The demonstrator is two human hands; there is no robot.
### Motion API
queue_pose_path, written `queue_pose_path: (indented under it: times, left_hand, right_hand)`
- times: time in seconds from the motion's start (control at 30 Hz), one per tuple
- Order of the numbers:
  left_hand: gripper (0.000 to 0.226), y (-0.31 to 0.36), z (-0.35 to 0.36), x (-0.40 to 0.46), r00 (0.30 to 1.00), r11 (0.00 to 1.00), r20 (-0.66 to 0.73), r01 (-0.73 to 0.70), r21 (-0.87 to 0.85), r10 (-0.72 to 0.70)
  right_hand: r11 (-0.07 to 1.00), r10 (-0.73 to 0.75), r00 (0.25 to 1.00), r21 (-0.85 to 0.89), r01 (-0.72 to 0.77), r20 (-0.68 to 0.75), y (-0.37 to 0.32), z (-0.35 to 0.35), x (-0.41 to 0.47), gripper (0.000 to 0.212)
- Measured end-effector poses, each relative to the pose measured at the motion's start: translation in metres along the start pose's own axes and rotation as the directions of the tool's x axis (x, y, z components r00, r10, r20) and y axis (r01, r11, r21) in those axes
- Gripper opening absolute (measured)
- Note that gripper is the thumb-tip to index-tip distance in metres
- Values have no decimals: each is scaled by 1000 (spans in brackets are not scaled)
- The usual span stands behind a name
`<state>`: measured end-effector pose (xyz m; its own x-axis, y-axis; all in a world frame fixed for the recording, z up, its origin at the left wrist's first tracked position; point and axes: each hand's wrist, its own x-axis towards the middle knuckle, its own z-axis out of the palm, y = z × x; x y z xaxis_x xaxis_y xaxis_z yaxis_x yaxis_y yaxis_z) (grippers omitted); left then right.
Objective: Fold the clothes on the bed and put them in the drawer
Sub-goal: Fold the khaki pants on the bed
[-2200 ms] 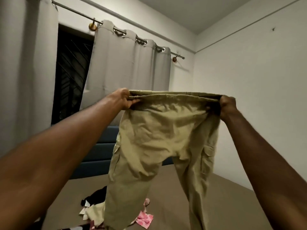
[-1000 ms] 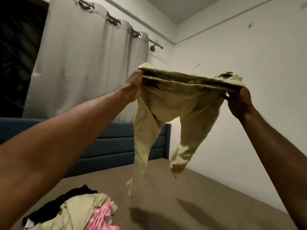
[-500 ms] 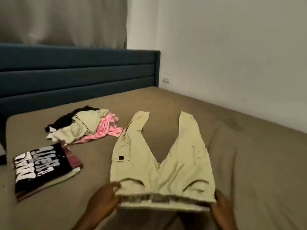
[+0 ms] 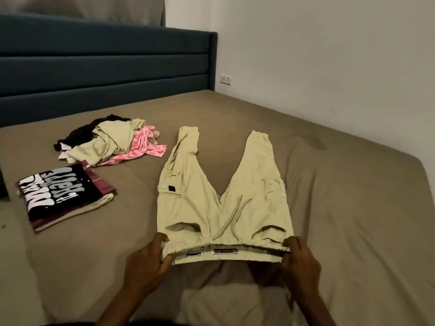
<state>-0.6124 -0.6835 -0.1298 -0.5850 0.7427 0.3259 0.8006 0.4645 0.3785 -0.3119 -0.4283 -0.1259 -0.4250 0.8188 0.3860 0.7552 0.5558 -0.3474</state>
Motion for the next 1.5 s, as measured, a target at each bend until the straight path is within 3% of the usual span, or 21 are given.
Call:
queue_pose_path:
  times: [0.07,0.23,0.33,0.47,0.53,0.6,0.67,0.87,0.93,1.0,1.07,1.2,1.33,1.5]
  left_hand:
    - [42,1,3,-6,997,999,72,-37,25,35]
    - [41,-11,16,-16,952,996,298,-78,36,64]
    - [31,-13,11,-13,963,992,240,-123,2,119]
    - [26,-2,0,-15,979,975,113,-152,-162,171]
    - [27,0,5,-20,958,975,214,-161,-155,192]
    - [33,-1,10,-23,892,987,422,-146,-67,161]
    - [43,0,12,-24,855,989,503,-150,-1,130]
    - [29,-2,2,-24,939,967,302,-95,-236,166]
    - [30,-2,6,-26,923,973,349,-88,-212,159]
    - [38,-3,8,-26,866,986,475,-103,-133,154]
    - [42,-3,11,-26,824,988,546,-111,-105,150]
    - [32,4,9,-25,878,979,444,-116,-167,180]
    - [28,0,12,-28,821,992,557,-89,-85,122]
    - [31,2,9,-24,866,992,485,-119,-32,120]
  right_hand:
    - [998,45,999,47,-45,-13,9,0,-10,35]
    - [994,-111,980,20,109,165,35,29,-53,35]
    - [995,-38,991,97,26,127,31,21,-39,32]
    - [976,-52,996,208,65,-67,25,-6,-19,25]
    - [963,4,997,270,17,-76,29,-1,-26,24]
    - [966,11,999,258,-19,34,40,19,-48,23]
    - [974,-34,994,228,9,106,49,35,-62,25]
    - [963,-12,1000,270,16,-19,35,3,-44,18]
    - [964,-19,999,265,10,32,40,9,-51,22]
    - [969,-59,990,247,27,124,45,19,-62,25]
    - [970,-53,991,242,21,127,47,21,-65,26]
    - [950,11,999,310,-27,52,37,4,-61,26]
    - [961,-131,978,265,85,162,47,11,-73,17]
    - [933,-78,997,355,66,21,43,2,-67,12]
